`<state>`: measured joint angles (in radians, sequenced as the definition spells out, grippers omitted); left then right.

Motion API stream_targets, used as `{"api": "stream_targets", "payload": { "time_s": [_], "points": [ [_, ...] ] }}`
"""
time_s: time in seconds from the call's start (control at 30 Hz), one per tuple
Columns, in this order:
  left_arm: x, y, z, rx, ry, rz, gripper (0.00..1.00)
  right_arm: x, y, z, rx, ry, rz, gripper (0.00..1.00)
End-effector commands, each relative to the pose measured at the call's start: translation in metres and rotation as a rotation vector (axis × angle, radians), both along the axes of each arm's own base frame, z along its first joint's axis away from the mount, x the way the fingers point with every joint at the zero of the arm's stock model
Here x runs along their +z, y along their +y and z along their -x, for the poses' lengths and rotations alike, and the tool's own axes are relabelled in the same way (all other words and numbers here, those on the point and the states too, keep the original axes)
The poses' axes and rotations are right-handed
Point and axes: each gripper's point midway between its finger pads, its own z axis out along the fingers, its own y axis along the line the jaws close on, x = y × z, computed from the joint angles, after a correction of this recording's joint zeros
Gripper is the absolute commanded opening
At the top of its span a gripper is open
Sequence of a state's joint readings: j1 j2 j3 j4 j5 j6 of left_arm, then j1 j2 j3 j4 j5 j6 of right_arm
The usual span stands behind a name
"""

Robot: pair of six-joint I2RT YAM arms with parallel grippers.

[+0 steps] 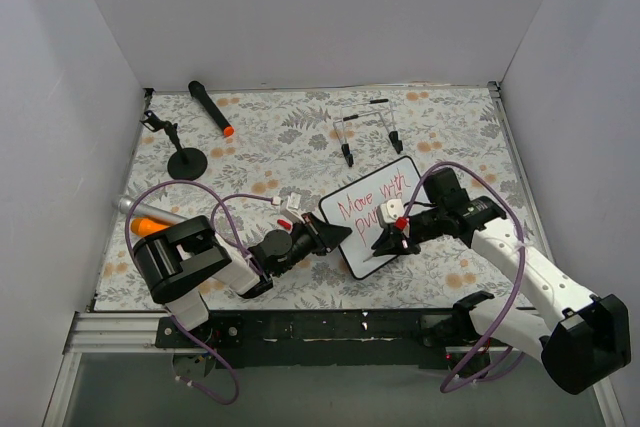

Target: Write a sentence on the whiteboard

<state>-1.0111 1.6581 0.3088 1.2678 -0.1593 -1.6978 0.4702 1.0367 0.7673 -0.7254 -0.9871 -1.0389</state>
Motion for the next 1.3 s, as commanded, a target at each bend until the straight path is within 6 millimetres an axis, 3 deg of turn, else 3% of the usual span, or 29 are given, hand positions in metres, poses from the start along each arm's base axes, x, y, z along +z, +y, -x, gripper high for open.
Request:
{"api": "stream_targets", "payload": {
  "time_s": [0.0, 0.37, 1.27],
  "points": [
    [0.045, -0.001, -0.011, 0.051, -0.047, 0.151, 0.0, -0.003, 0.009, -0.016, -0.034, -0.069, -0.012, 0.01],
    [0.043, -0.005, -0.01, 0.04, -0.035, 0.164, 0.0, -0.005, 0.012, -0.025, -0.075, -0.074, -0.008, 0.01],
    [0.045, -0.006, -0.008, 0.024, -0.048, 0.174, 0.0, -0.026, 0.004, -0.014, -0.051, -0.039, 0.056, 0.01]
  ]
}}
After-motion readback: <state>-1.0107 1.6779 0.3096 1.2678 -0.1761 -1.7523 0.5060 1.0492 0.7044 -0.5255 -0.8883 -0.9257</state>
